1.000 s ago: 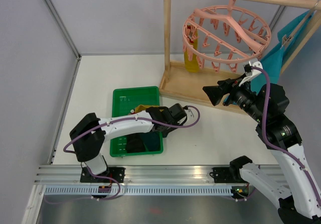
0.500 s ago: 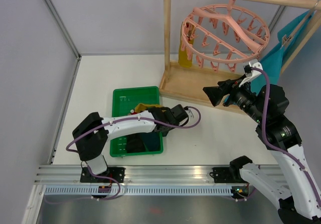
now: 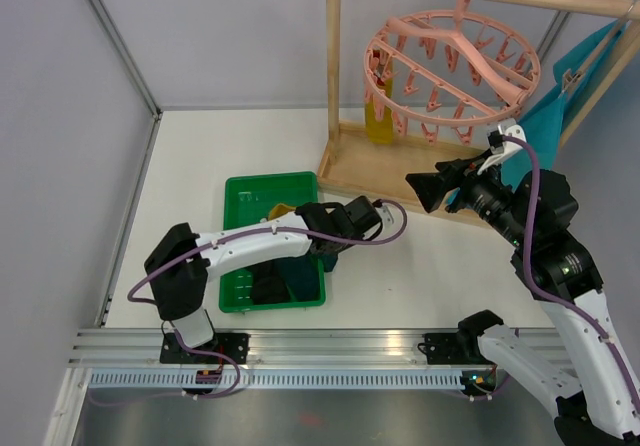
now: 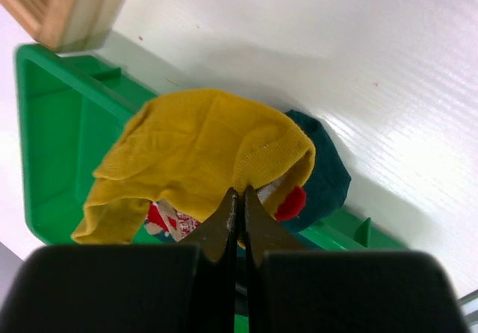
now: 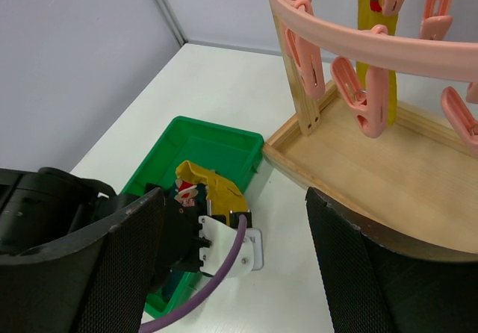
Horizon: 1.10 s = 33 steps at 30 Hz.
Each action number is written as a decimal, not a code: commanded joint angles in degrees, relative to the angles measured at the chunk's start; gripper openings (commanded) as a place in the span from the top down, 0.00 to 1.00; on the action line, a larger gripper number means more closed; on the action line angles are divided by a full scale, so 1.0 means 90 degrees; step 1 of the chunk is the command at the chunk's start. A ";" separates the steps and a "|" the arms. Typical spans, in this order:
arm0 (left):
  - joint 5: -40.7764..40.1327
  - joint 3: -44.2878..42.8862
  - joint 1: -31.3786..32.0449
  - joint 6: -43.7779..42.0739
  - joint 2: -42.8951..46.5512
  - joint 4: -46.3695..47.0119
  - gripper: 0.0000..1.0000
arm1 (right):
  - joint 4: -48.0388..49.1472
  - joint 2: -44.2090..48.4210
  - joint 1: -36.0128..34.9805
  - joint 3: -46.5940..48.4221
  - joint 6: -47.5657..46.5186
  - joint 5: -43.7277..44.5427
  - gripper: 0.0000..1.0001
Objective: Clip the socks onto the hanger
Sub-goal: Pick up the sock from the bin.
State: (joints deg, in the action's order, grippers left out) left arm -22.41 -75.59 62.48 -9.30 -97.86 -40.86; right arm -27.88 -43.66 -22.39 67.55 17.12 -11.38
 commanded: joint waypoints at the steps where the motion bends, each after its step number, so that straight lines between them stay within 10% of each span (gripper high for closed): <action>1: 0.0087 -0.0769 -0.0018 -0.0012 0.0346 -0.0332 0.98 | 0.0080 0.0037 -0.0022 0.0043 -0.0135 0.0238 0.17; 20: 0.2148 -0.4529 -0.0682 0.0720 -0.0092 -0.1232 0.98 | -0.0906 -0.0979 -0.0022 0.2308 -0.0174 0.1811 0.17; 33: 0.2978 -0.4453 -0.1307 0.1394 -0.0289 -0.0871 0.98 | -0.0887 -0.1038 -0.0022 0.1646 -0.0360 0.2035 0.26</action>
State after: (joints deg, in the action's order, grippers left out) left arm 1.45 -116.16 51.94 0.01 -101.84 -50.52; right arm -36.01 -53.63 -22.39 84.60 14.28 4.23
